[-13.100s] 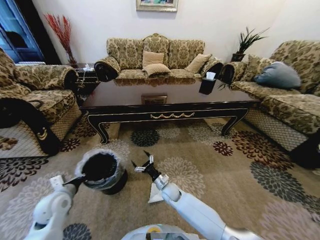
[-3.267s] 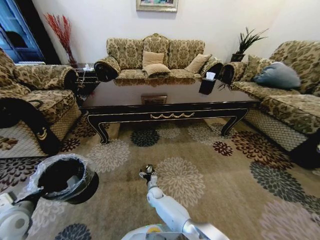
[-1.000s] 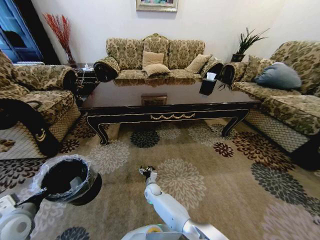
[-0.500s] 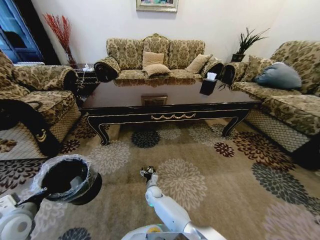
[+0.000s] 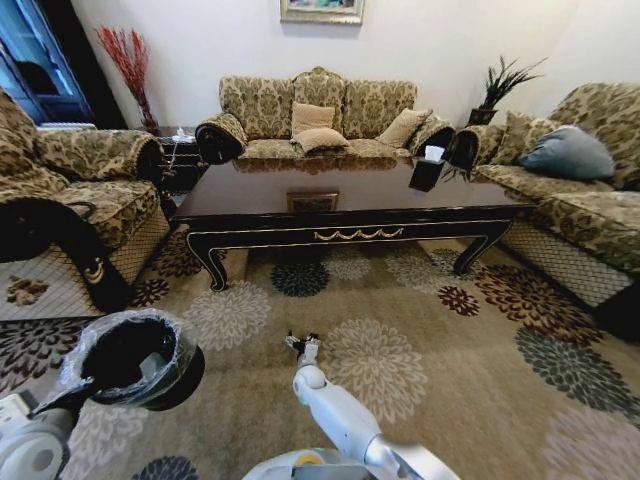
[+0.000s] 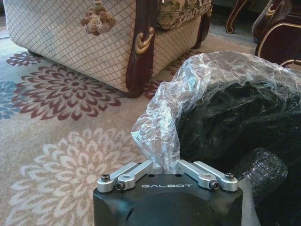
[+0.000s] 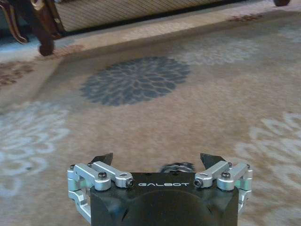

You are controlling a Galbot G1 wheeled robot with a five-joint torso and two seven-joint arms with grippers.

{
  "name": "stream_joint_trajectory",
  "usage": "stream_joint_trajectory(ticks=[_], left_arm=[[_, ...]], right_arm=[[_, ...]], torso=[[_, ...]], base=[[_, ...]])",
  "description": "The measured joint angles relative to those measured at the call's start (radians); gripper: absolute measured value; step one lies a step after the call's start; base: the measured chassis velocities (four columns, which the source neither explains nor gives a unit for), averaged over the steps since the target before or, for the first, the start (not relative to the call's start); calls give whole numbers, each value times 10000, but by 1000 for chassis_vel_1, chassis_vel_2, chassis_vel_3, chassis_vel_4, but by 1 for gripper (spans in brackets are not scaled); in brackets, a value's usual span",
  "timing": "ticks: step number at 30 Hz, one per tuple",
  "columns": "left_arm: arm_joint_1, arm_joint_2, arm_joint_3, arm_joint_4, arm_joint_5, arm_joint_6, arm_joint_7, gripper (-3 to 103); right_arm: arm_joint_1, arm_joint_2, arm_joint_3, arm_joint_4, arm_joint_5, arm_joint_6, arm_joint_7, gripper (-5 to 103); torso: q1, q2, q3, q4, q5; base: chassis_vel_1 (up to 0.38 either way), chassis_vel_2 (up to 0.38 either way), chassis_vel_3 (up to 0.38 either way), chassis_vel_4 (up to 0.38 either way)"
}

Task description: Move to the front of the table and pick up the trash from the floor, then place it into the trash bin.

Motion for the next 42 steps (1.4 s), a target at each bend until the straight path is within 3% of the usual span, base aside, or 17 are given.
stream_joint_trajectory(ticks=[20,22,25,26,28,30,31,32,34,38,42], left_arm=[[154,-27,-91,-198,64,1,-12,2],[124,-33,-65,-174,66,1,-12,2],[88,-39,-19,-156,73,2,-12,2],[58,-44,24,-146,97,2,-11,2],[47,-44,44,-140,111,2,-11,2],[25,-44,83,-118,143,2,-12,2],[14,-45,104,-102,162,2,-11,2],[-8,-42,134,-71,187,2,-11,2],[-19,-38,150,-57,197,2,-11,2],[-118,-22,275,44,286,2,-11,2],[-198,-46,461,74,402,2,-12,2]], right_arm=[[276,2,270,-1104,99,-643,-592,101],[276,2,279,-1125,55,-811,-562,92],[269,3,278,-1128,32,-917,-530,87],[262,3,273,-1135,21,-986,-511,76],[260,3,272,-1140,11,-1014,-505,76],[259,3,269,-1150,-31,-1052,-499,65],[257,3,269,-1156,-59,-1069,-496,65],[253,3,270,-1161,-90,-1088,-494,54],[249,3,274,-1163,-118,-1091,-494,54],[163,3,302,-1122,-267,-1095,-495,33],[42,2,302,-871,-368,-1091,-490,27]], torso=[[0,1,0,3,-1],[0,1,0,4,-1],[0,1,0,4,-2],[0,0,0,3,-1],[0,0,0,3,-1],[0,0,0,3,-1],[0,0,0,3,-2],[0,0,0,4,-2],[0,0,0,4,-2],[0,0,0,3,-1],[0,0,0,3,-2]], base=[[0,0,0,0],[0,0,0,0],[0,0,0,0],[0,0,0,0],[0,0,0,0],[0,0,0,0],[0,0,0,0],[0,0,0,0],[0,0,0,0],[0,0,0,0],[0,0,0,0]])
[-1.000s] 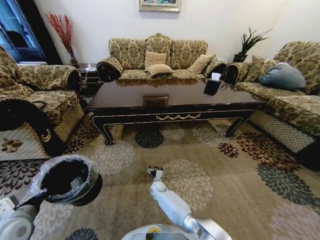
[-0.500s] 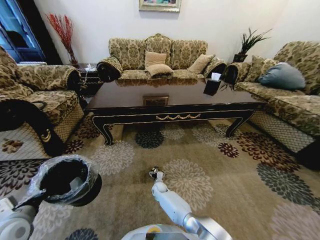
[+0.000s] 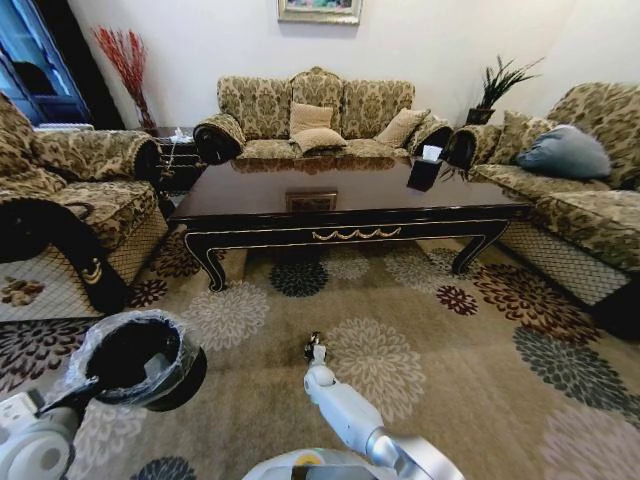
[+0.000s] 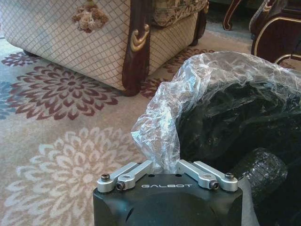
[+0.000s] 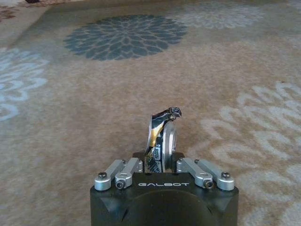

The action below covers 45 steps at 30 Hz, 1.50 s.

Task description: Move to the front of the table and pick up the trash from the floor, then place it into the trash bin.

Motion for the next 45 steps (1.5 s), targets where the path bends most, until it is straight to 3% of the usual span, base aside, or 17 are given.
stream_joint_trajectory(ticks=[7,11,13,17,18,22,31,36,45], left_arm=[[-150,-49,487,5,98,0,0,2],[-419,6,1308,77,147,-1,-19,2],[-460,41,1436,88,168,0,-29,2],[-764,271,2477,236,342,-1,-52,2],[-764,271,2477,236,342,-1,-52,2],[-1072,277,3296,619,520,2,-86,2],[-1908,382,3927,1275,378,1,-101,2],[-2174,275,4036,1363,256,-1,-102,2],[-2150,120,4154,1346,266,0,-74,2]], right_arm=[[-263,-1,-334,1220,-167,361,150,25],[-345,-243,-1190,3489,-265,1296,-241,25],[-337,-401,-1301,3796,-257,1439,-369,25],[-77,-1218,-1787,5350,-57,2443,-1592,25],[-77,-1218,-1787,5350,-57,2443,-1592,25],[328,-1760,-2191,6343,498,3690,-3413,25],[597,-2590,-3820,7360,1019,4080,-5197,25],[554,-2515,-4474,7110,826,4253,-5904,25],[515,-2328,-4723,6699,575,4324,-6047,25]], torso=[[0,0,0,0,0],[0,1,-1,8,4],[0,0,-1,4,2],[0,0,-1,-9,1],[0,0,-1,-9,1],[0,0,0,6,1],[0,0,0,-2,1],[0,0,0,2,2],[0,0,0,1,0]], base=[[0,0,0,0],[0,0,0,0],[0,0,0,0],[0,0,0,0],[0,0,0,0],[0,0,0,0],[0,0,0,0],[0,0,0,0],[0,0,0,0]])
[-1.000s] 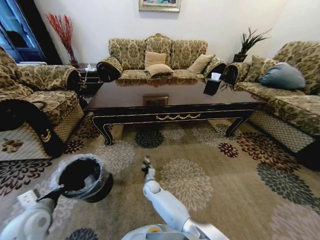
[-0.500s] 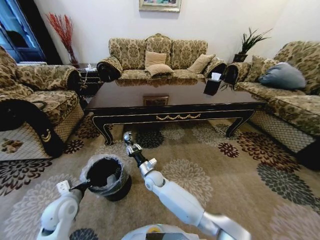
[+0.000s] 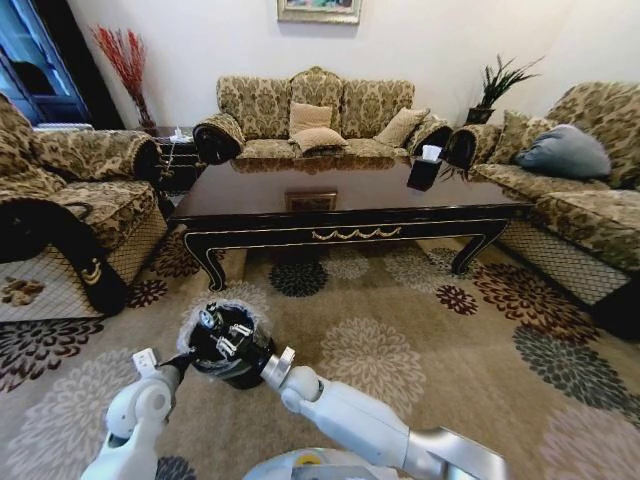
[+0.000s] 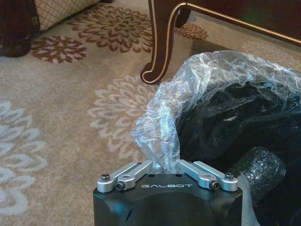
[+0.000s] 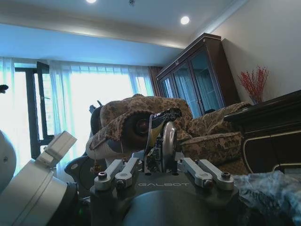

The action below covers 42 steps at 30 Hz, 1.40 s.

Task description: Move to the front of the table and pick up the trash from the floor, then place it into the trash bin.

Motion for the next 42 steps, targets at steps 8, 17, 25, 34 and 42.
stream_joint_trajectory(ticks=[8,17,25,34,42], left_arm=[[233,276,-286,-212,-101,0,27,2],[723,228,-683,-643,-420,0,-191,2],[1020,126,-839,-462,-385,-3,-305,2],[738,-222,-462,309,-1,-5,-277,2],[505,-70,-486,737,187,-533,73,2]], right_arm=[[-150,-8,98,73,-101,-17,71,57],[-314,-175,1530,436,-171,-96,750,94],[-532,-478,3706,-64,-196,-492,2005,100],[-1200,-545,5528,-658,-832,-1555,4375,100],[-1777,-851,6439,-691,-897,-1273,4303,100]], torso=[[0,0,0,-1,0],[0,0,0,0,1],[0,0,0,0,2],[0,0,0,-4,3],[0,0,-1,-1,3]], base=[[0,0,0,0],[0,0,0,0],[0,0,0,0],[0,0,0,0],[0,0,0,0]])
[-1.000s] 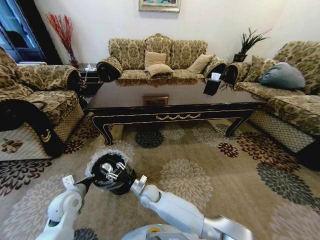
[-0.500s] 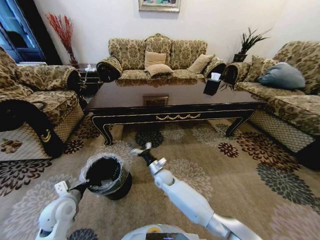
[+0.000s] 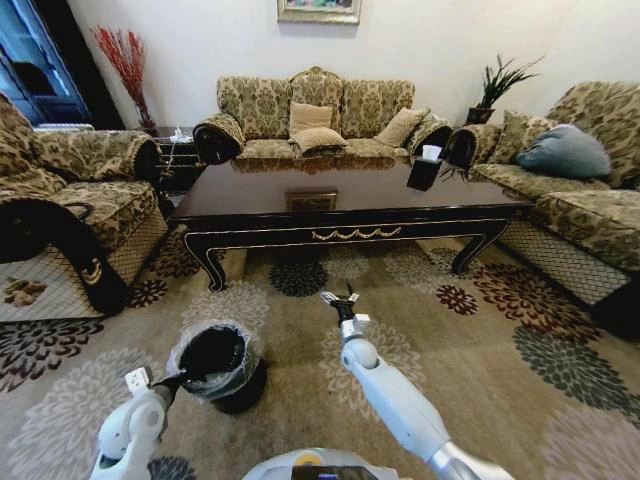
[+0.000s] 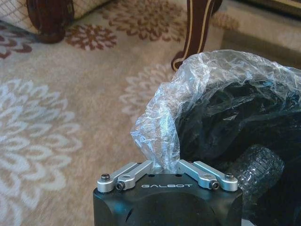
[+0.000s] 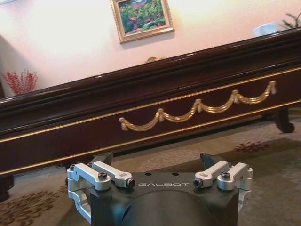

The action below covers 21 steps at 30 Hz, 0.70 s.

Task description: Move to the front of the table and pick up the trash from the floor, then place it into the trash bin.

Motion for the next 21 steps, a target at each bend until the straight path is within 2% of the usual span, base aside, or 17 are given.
stream_joint_trajectory(ticks=[3,5,6,8,9,10,12,13,14,15,18,19,21], left_arm=[[-49,5,-1,121,5,-215,120,2],[-161,-22,94,507,82,-882,368,-1],[-187,-40,138,593,101,-1075,446,4],[-194,-57,177,652,122,-1234,486,4],[-172,-103,257,712,224,-1559,581,15],[-130,-140,295,696,344,-1820,685,15],[-12,-175,304,493,476,-2183,718,26],[-12,-175,304,493,476,-2183,718,26],[46,-175,299,341,516,-2346,719,32],[132,-172,278,132,620,-2537,720,32],[549,-101,140,-770,1663,-3223,782,48],[549,-101,140,-770,1663,-3223,782,48],[912,-30,-36,-1778,2358,-3510,883,59]], right_arm=[[-94,-4,134,-58,-52,108,-79,100],[-284,11,398,-222,-163,362,-184,100],[-315,25,449,-261,-191,426,-201,100],[-345,45,517,-306,-244,499,-216,100],[-402,73,643,-382,-354,608,-242,100],[-454,87,708,-402,-415,652,-256,100],[-543,86,784,-382,-453,669,-259,100],[-543,86,784,-382,-453,669,-259,100],[-581,85,804,-345,-463,669,-259,100],[-621,82,837,-297,-480,669,-260,100],[-757,74,1005,-171,-518,660,-257,100],[-757,74,1005,-171,-518,660,-257,100],[-975,75,1302,29,-518,648,-256,100]], torso=[[0,0,0,1,0],[0,0,0,1,-2],[0,0,0,-4,-2],[0,0,-1,-5,0],[0,0,0,-2,-1],[0,0,-1,-4,-1],[0,0,0,4,-2],[0,0,0,4,-2],[0,0,0,0,0],[0,0,-1,3,0],[0,0,0,0,-2],[0,0,0,0,-2],[0,0,-1,7,0]], base=[[0,0,0,0],[0,0,0,0],[0,0,0,0],[0,0,0,0],[0,0,0,0],[0,0,0,0],[0,0,0,0],[0,0,0,0],[0,0,0,0],[0,0,0,0],[0,0,0,0],[0,0,0,0],[0,0,0,0]])
